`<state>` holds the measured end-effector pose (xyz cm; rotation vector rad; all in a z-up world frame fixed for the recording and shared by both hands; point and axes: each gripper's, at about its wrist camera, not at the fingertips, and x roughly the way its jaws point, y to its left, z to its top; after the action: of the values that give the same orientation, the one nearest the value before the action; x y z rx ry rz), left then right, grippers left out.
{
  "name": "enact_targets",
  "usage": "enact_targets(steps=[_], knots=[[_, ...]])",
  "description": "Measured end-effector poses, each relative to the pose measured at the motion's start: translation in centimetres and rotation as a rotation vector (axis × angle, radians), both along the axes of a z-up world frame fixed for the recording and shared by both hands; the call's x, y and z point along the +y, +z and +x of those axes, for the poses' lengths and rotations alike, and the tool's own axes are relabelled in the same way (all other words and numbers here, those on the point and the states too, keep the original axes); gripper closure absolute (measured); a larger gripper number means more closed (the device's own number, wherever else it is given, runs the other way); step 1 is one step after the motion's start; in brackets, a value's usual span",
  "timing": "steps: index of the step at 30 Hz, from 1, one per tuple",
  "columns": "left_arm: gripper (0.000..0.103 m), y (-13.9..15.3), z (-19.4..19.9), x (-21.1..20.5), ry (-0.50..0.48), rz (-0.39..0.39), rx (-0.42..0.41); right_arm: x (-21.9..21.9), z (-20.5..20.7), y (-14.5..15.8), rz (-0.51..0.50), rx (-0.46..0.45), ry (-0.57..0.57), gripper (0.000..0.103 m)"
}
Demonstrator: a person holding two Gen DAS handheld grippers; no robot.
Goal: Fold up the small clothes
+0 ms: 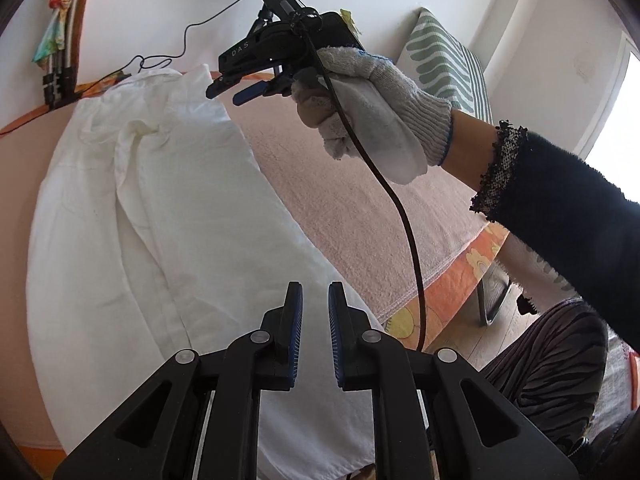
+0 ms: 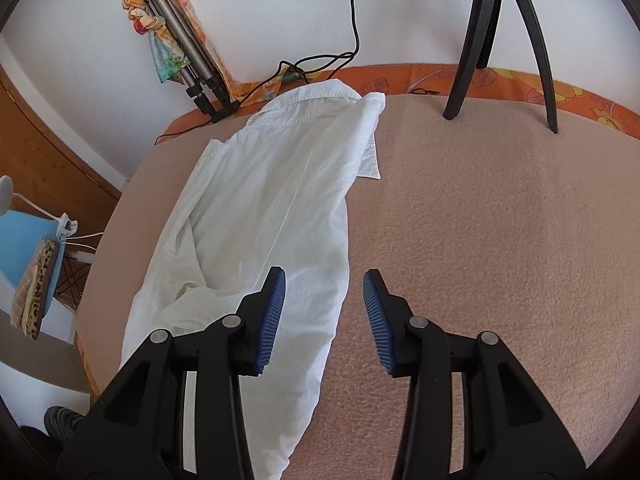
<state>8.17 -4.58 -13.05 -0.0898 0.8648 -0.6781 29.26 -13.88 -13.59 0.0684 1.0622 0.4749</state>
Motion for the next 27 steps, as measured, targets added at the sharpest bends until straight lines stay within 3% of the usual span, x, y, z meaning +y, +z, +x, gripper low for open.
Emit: enact_targets(steps=[5, 7, 16, 19, 21, 24, 27], knots=[[0.092, -2.3, 0.9, -0.1, -0.001, 0.003, 0.089, 0.5, 2.4, -2.5, -0.039, 0.004, 0.008, 0.063], [0.092, -2.1, 0.8, -0.3, -0.011, 0.008, 0.075, 0.4, 3.8, -2.6, -0.041, -0.004, -0.006, 0.069], [0.092, -2.2, 1.5, -0.5, -0.022, -0.01, 0.079, -0.5, 10.2, -1.9, 0.052, -0.004, -0.081, 0.07], [0.092, -2.2, 1.6, -0.5, -0.029, -0.011, 0.077, 0.5, 11.3, -2.1, -0.073, -0.025, -0.117, 0.094], [0.092, -2.2, 1.6, -0.3, -0.031, -0.007, 0.074, 0.4, 11.8, -2.4, -0.178, -0.031, -0.19, 0.095], [0.092, -1.8, 1.3, 0.0, -0.032, -0.023, 0.074, -0.6, 11.1, -1.2, -0.124, -0.043, -0.23, 0.095], [0.092, -0.6, 0.3, 0.6, -0.035, -0.025, 0.017, -1.9, 9.2, 0.9, -0.064, -0.058, -0.241, 0.095]])
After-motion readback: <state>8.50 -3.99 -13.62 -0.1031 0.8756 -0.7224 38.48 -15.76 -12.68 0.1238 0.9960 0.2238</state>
